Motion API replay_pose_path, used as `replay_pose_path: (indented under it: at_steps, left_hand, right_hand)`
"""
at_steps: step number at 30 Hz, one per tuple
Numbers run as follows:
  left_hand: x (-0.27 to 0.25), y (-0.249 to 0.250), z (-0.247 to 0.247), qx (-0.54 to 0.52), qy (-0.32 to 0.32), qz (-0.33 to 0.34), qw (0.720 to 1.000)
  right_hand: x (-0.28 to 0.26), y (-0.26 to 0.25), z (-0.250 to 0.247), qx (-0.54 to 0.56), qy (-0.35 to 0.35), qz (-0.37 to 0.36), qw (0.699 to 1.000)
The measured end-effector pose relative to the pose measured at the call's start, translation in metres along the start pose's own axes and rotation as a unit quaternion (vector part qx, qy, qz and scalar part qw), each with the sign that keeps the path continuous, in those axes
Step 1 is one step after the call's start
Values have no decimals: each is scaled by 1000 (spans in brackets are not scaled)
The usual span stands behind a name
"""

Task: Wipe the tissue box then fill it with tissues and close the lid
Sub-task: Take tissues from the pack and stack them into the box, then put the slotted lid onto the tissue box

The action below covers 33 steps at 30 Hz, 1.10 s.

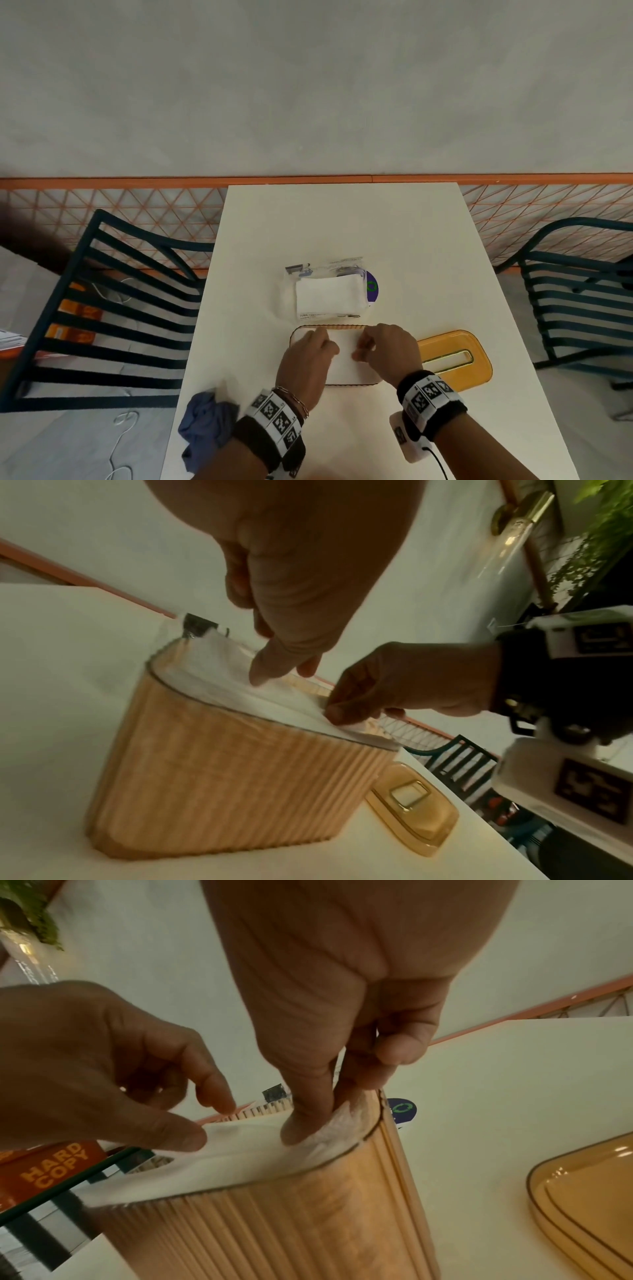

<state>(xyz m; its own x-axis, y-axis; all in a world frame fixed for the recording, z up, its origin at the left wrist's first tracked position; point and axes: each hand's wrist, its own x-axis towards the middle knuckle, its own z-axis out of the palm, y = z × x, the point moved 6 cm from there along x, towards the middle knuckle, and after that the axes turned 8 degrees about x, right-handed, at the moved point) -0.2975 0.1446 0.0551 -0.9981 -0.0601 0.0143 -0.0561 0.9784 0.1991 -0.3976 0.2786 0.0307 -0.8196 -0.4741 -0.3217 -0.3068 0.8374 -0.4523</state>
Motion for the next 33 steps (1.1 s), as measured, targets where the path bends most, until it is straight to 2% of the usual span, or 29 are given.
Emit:
replay_pose_path:
  at_steps: [2,7,10,12,13,15,17,18,22,26,30,33]
  left_hand:
    - [-1,15,9,12,-19,13,1000]
    - [-8,19,32,-7,-51,-66,997]
    - [-11,19,39,-13,-42,-96,994]
    - [-12,21,40,-18,-44,-115,992]
    - [-13,23,39,-19,-41,-124,991]
    - [-13,25,36,-17,-42,-140,989]
    - [-13,28,34,-8,-43,-148,988]
    - [-13,28,33,-7,-44,-154,987]
    - [-11,32,27,-18,-46,-165,985]
    - [-12,32,22,-37,-43,-168,984]
    - [-12,29,20,-57,-38,-155,986]
    - [-12,24,23,-70,-31,-143,987]
  right_hand:
    - [-1,1,1,0,12,-16,1000]
    - [-4,8,-8,15,26,-67,997]
    - [-5,32,-31,75,73,-73,992]
    - [-5,64,-48,62,83,-63,993]
    - [-5,83,-51,18,55,-50,997]
    - [-6,124,-49,-106,-46,-24,993]
    - [-13,157,-41,-213,-140,-7,967]
    - [-17,169,-36,-252,-166,-8,953]
    - [-24,184,-32,-336,-152,-46,928]
    - [-24,177,-39,-296,-169,-41,939]
    - [-39,179,-54,-135,-175,50,974]
    - [-57,167,-68,-9,-172,69,983]
